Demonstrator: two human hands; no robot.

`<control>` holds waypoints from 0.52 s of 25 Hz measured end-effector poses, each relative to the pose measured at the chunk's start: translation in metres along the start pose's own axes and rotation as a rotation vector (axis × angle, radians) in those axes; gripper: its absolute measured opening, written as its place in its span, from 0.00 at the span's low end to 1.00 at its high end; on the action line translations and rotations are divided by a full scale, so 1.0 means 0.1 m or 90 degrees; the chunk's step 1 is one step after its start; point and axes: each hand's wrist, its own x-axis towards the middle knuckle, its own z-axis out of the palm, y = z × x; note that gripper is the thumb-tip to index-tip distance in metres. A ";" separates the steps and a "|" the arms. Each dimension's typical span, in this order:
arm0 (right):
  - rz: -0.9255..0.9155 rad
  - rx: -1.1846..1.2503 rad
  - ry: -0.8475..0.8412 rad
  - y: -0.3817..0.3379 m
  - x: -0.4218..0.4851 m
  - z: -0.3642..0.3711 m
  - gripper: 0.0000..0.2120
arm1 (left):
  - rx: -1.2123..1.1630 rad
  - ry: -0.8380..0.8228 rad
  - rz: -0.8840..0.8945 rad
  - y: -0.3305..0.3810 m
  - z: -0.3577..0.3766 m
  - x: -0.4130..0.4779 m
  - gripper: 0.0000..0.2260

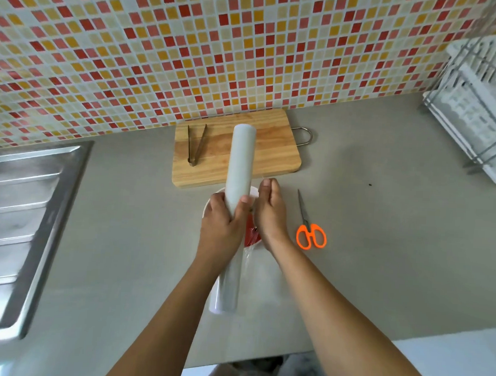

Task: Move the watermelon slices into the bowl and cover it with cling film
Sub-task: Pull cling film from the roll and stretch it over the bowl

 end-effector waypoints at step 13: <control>0.169 0.238 -0.092 -0.13 0.26 -0.18 0.26 | -0.063 -0.039 -0.080 0.19 -0.14 0.02 0.17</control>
